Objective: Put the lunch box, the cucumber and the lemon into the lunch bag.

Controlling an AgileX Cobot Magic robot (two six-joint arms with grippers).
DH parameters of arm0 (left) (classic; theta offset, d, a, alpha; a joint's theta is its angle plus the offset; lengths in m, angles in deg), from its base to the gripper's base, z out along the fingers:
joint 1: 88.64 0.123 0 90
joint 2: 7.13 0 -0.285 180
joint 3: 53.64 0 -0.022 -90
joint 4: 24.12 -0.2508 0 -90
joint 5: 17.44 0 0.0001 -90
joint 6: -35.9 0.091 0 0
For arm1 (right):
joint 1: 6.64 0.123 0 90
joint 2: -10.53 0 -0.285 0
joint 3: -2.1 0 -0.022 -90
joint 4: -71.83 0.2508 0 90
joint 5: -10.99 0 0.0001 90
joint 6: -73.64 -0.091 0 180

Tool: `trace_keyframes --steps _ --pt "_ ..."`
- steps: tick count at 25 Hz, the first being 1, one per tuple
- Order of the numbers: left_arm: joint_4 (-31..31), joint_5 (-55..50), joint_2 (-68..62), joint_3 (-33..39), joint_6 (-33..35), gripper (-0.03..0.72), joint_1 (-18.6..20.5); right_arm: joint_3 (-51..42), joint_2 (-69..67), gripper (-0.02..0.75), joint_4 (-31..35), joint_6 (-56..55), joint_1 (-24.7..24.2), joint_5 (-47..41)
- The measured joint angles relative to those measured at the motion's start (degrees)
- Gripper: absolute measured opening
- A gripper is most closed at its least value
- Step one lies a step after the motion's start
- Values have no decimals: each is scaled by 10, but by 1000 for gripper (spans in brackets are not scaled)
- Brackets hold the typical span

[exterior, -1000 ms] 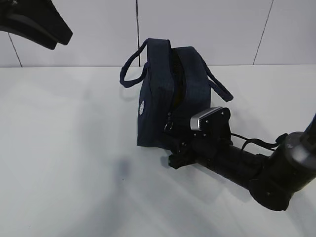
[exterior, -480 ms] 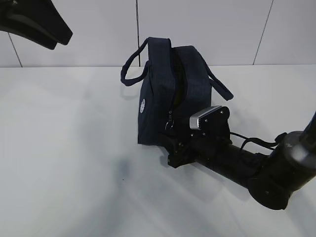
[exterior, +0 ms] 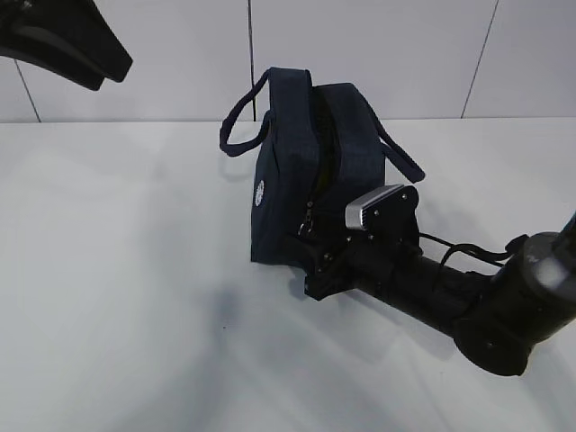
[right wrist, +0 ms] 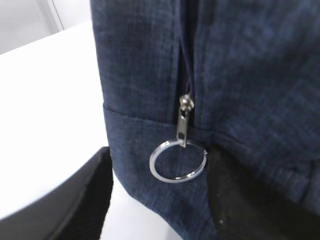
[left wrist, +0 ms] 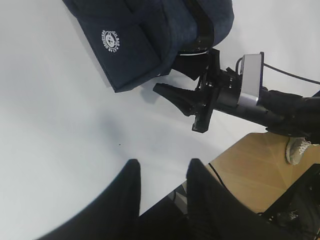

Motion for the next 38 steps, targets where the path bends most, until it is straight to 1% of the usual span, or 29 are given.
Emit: trace_keyframes --steps 13,20,32,35,38 --pt "0 0 0 0 0 228 0 25 -5 461 23 0 0 -2" --pt "3 0 0 0 0 228 0 31 -10 434 34 0 0 -2" --pt "12 0 0 0 0 228 0 59 -34 351 51 -20 4 0" --pt "13 0 0 0 0 228 0 60 -35 316 53 -21 6 0" --pt "13 0 0 0 0 228 0 60 -35 260 54 -22 6 0"
